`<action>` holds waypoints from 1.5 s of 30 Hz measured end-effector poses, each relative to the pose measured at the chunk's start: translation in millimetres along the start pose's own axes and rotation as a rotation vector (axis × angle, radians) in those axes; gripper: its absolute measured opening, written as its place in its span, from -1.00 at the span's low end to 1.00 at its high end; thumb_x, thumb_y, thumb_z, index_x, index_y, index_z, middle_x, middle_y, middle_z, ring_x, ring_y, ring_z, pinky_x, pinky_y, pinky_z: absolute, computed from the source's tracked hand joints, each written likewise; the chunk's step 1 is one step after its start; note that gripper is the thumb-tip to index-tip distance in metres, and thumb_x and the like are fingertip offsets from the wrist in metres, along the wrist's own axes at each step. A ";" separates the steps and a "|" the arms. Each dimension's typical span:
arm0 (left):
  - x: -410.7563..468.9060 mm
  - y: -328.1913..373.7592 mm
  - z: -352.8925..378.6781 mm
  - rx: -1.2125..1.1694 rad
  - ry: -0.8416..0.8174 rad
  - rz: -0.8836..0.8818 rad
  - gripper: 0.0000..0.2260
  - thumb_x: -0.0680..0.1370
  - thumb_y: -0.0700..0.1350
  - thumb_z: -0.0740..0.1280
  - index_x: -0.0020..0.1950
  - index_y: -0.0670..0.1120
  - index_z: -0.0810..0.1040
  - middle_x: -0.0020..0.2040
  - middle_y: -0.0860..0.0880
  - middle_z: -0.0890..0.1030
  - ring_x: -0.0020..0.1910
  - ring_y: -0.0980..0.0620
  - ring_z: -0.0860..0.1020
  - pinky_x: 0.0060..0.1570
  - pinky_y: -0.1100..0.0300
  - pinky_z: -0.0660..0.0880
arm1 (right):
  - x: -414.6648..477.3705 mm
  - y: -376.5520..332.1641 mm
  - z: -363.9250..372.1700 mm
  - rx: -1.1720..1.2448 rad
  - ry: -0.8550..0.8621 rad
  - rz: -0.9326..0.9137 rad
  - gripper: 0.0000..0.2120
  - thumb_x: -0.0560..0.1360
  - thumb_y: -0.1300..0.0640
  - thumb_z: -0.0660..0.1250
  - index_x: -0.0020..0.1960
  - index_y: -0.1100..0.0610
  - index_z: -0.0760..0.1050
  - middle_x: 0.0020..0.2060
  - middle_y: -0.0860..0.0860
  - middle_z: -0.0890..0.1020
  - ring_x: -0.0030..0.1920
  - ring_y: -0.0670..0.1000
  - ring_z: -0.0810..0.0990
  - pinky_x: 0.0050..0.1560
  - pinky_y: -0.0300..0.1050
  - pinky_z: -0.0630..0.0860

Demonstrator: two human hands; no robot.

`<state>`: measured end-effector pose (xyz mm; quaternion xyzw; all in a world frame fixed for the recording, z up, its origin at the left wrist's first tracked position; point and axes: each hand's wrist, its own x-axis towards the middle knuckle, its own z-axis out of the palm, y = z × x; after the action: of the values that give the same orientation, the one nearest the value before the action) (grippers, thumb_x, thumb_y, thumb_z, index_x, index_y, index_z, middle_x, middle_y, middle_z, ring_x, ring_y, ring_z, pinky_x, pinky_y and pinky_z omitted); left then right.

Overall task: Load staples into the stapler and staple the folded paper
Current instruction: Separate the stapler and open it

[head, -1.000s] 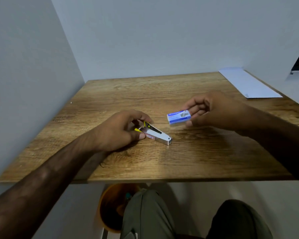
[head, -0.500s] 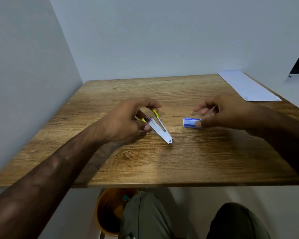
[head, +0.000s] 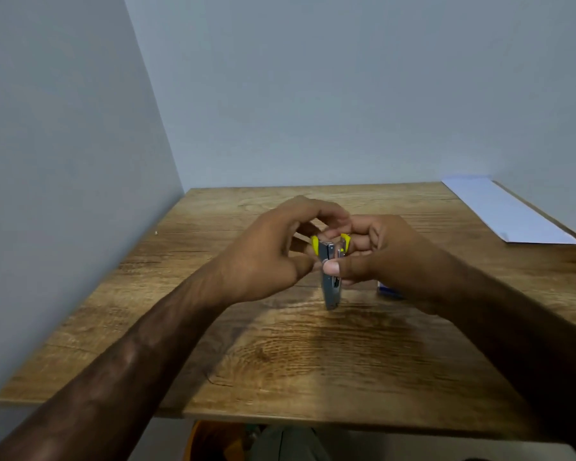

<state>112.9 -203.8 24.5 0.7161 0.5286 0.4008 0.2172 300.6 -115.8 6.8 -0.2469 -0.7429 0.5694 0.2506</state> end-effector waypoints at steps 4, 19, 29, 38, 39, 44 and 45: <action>-7.1 -11.4 6.4 -0.223 0.066 -0.129 -0.53 0.44 -0.23 0.52 0.31 0.00 0.52 0.15 -0.11 0.61 0.05 0.02 0.62 0.10 0.01 0.64 | 0.2 8.8 3.2 0.063 0.087 -0.011 -0.64 0.37 0.36 0.56 0.13 0.19 0.62 -0.10 0.13 0.79 -0.10 0.07 0.77 -0.14 -0.04 0.71; -3.1 -12.5 31.5 -0.357 0.291 -0.153 -0.89 0.53 -0.28 0.46 0.04 -0.23 0.65 -0.11 -0.27 0.72 -0.15 -0.22 0.73 -0.15 -0.09 0.70 | -3.6 15.8 14.2 0.191 0.263 -0.064 -0.76 0.39 0.49 0.50 -0.04 0.25 0.61 -0.16 0.15 0.78 -0.15 0.04 0.75 -0.05 -0.05 0.70; -7.5 -24.7 16.5 -0.450 0.319 -0.159 -0.84 0.42 -0.06 0.49 -0.04 -0.06 0.65 -0.08 -0.23 0.73 -0.09 -0.14 0.74 -0.17 0.02 0.68 | -8.5 29.2 5.6 0.401 0.353 0.040 -0.70 0.39 0.49 0.48 -0.07 0.19 0.48 -0.15 0.23 0.75 -0.22 0.08 0.74 -0.19 -0.07 0.71; -17.9 -45.9 3.6 -0.653 0.329 -0.268 -0.91 0.54 -0.19 0.43 0.04 -0.11 0.63 -0.07 -0.20 0.73 -0.02 -0.20 0.73 -0.24 0.14 0.65 | -19.3 25.4 4.2 -0.131 0.264 0.070 -0.80 0.40 0.27 0.57 -0.06 0.03 0.70 -0.25 0.07 0.76 -0.31 0.05 0.72 -0.24 0.04 0.68; -20.7 -48.5 1.0 -0.648 0.300 -0.286 -0.88 0.53 -0.15 0.44 0.04 -0.11 0.64 -0.04 -0.20 0.73 -0.01 -0.18 0.73 -0.21 0.13 0.67 | -20.2 24.2 5.4 -0.211 0.257 0.073 -0.81 0.39 0.23 0.58 -0.07 0.00 0.70 -0.27 0.02 0.76 -0.34 -0.01 0.72 -0.30 -0.04 0.68; -34.7 -60.0 -11.6 -0.629 0.257 -0.321 -0.83 0.46 -0.17 0.49 0.02 -0.16 0.65 -0.02 -0.25 0.71 -0.13 -0.09 0.72 -0.12 0.14 0.67 | -19.7 20.5 3.9 -0.549 0.294 0.022 -0.83 0.34 0.10 0.61 -0.11 -0.08 0.72 -0.34 -0.24 0.71 -0.32 -0.24 0.65 -0.22 -0.26 0.58; -37.2 -61.1 -13.7 -0.620 0.239 -0.327 -0.84 0.46 -0.20 0.49 0.01 -0.18 0.64 -0.05 -0.25 0.71 -0.18 -0.07 0.70 -0.16 0.18 0.65 | -19.9 20.7 2.9 -0.579 0.289 0.018 -0.83 0.34 0.09 0.61 -0.11 -0.09 0.73 -0.36 -0.28 0.69 -0.33 -0.26 0.63 -0.23 -0.30 0.54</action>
<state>61.8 -218.8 -25.2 0.4706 0.5109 0.5826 0.4219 315.4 -126.2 -15.8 -0.3929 -0.8286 0.2954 0.2679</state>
